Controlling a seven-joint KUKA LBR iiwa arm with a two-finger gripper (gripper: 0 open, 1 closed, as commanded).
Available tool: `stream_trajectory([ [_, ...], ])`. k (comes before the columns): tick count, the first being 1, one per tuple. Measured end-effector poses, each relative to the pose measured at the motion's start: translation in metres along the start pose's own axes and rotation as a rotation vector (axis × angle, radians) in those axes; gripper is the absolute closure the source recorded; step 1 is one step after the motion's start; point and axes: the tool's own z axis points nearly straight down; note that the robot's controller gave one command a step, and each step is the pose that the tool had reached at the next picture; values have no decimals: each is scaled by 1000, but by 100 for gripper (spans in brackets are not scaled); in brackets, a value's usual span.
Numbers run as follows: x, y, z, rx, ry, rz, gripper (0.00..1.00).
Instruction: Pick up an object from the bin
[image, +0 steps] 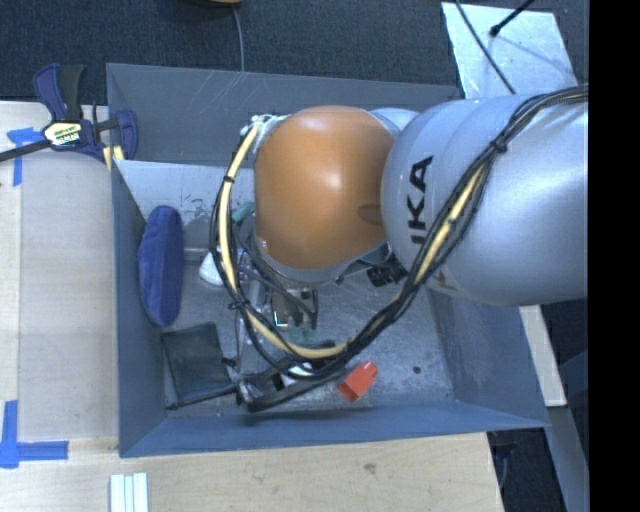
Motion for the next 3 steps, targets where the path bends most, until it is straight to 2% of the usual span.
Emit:
stream_trajectory([
  [1,-25,5,178,0,0,181,0],
  [2,-28,6,174,-4,-8,183,100],
  [3,-46,16,174,-4,-9,151,100],
])
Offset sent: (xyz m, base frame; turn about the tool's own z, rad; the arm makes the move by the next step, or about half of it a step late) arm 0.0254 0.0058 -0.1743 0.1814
